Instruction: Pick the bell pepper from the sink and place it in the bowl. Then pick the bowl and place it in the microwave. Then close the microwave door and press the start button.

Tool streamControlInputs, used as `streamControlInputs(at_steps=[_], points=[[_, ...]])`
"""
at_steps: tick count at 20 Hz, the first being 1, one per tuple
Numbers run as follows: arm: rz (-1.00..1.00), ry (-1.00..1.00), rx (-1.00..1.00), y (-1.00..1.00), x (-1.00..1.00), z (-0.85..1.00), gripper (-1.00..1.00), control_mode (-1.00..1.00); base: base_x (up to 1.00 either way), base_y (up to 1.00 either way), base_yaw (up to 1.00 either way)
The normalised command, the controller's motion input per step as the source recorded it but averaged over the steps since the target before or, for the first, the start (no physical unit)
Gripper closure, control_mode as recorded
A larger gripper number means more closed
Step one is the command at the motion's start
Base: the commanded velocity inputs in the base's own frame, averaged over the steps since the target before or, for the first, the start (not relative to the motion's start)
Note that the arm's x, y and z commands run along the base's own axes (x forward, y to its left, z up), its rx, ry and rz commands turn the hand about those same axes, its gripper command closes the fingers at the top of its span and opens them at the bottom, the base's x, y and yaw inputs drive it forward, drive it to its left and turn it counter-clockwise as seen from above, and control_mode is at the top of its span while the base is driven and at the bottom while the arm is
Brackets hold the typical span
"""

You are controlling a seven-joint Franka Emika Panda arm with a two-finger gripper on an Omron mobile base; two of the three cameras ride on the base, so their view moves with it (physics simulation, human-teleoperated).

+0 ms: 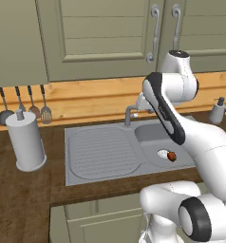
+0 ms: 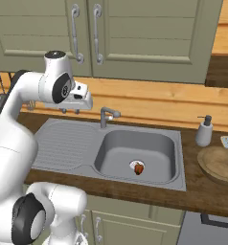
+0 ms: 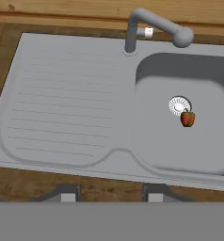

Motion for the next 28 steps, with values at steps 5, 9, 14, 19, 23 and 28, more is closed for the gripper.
streamControlInputs(at_steps=[5, 9, 14, 19, 23, 28], points=[[0.0, -0.12, 0.0, -0.08, -0.51, -0.01, -1.0, -1.0, 0.0, 0.0, 0.0], [-0.02, 0.02, 0.0, -0.53, -0.92, -0.52, -1.0, -1.0, 0.0, 0.0, 0.0], [0.0, 0.21, 0.05, -0.99, 0.0, -1.0, -1.0, -1.0, 0.0, 0.0, 0.0], [0.0, 0.25, 0.08, -1.0, 0.49, -0.93, -1.0, -1.0, 0.0, 0.0, 0.0], [0.0, 0.22, 0.04, -0.78, 0.68, -0.63, -1.0, -1.0, 0.0, 0.0, 0.0], [0.0, 0.18, 0.05, -0.7, 0.72, -0.5, -1.0, -1.0, 0.0, 0.0, 0.0]])
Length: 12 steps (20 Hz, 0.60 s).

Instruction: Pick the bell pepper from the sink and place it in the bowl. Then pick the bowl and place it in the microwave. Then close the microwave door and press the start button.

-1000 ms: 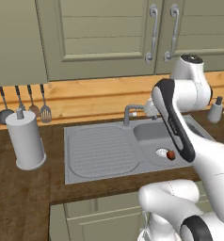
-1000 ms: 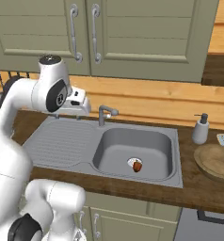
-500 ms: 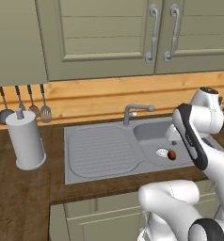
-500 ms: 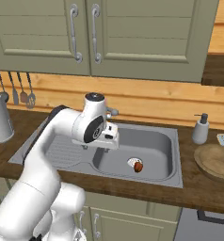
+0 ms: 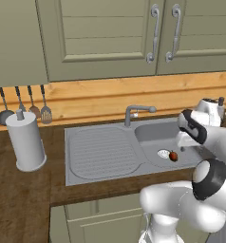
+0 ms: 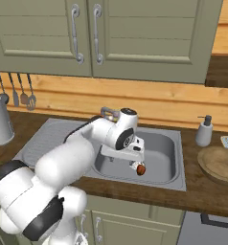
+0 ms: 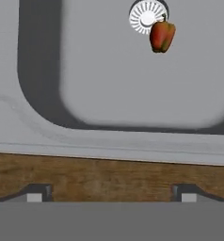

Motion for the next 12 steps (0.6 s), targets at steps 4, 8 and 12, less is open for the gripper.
streamControlInputs(at_steps=[4, 8, 12], points=[[0.0, 0.12, 0.05, -0.47, 0.47, -0.44, -1.0, -1.0, 0.0, 0.0, 0.0], [0.0, 0.01, 0.06, -0.08, 0.48, -0.44, -1.0, -1.0, 0.0, 0.0, 0.0], [0.0, 0.0, 0.05, 0.0, 0.44, -0.37, -1.0, -1.0, 0.0, 0.0, 0.0]])
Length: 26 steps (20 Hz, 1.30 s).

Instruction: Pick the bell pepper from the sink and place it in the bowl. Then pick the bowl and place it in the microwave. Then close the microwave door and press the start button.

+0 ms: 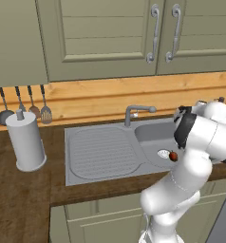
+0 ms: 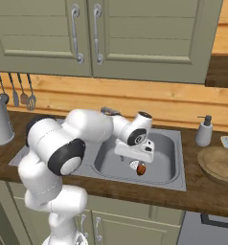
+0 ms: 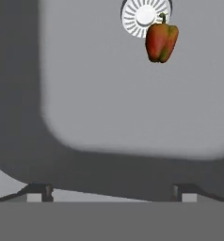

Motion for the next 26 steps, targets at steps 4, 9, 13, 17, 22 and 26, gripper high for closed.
streamControlInputs(at_steps=[4, 9, 13, 17, 22, 26], points=[[0.0, 0.0, 0.0, -0.02, 0.32, -0.42, -1.0, -1.0, 0.0, 0.0, 0.0], [0.0, 0.0, 0.0, -0.02, 0.23, -0.5, -1.0, -1.0, 0.0, 0.0, 0.0], [0.0, 0.0, 0.0, 0.0, 0.3, -0.51, -1.0, -1.0, 0.0, 0.0, 0.0], [0.0, 0.0, 0.0, -0.03, 0.29, -0.36, -1.0, -1.0, 0.0, 0.0, 0.0], [0.0, 0.0, 0.01, -0.16, 0.34, -0.24, -1.0, -1.0, 0.0, 0.0, 0.0], [0.0, 0.0, 0.01, -0.2, 0.39, -0.23, -1.0, -1.0, 0.0, 0.0, 0.0]])
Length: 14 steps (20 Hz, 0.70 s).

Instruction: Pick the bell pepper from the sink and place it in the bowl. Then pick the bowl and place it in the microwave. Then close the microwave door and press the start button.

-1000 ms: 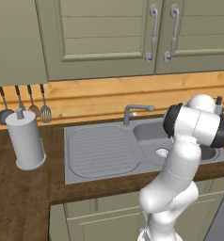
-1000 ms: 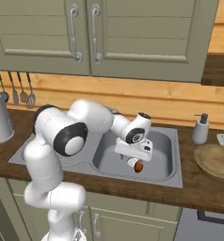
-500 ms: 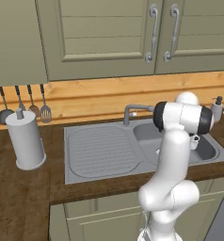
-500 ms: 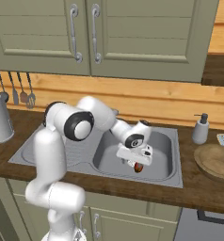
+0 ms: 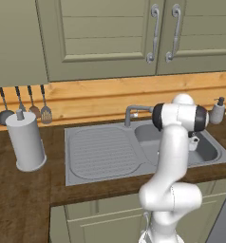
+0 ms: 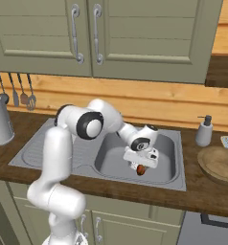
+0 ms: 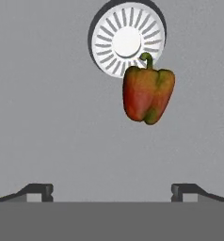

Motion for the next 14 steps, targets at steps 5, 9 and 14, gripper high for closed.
streamControlInputs(at_steps=[5, 9, 14], points=[[0.0, 0.0, 0.0, -0.01, 0.27, -0.32, -1.0, -1.0, 0.0, 0.0, 0.0], [0.0, 0.0, 0.0, 0.0, 0.27, -0.41, -1.0, -1.0, 0.0, 0.0, 0.0], [0.0, 0.0, 0.0, -0.01, 0.29, -0.33, -1.0, -1.0, 0.0, 0.0, 0.0]])
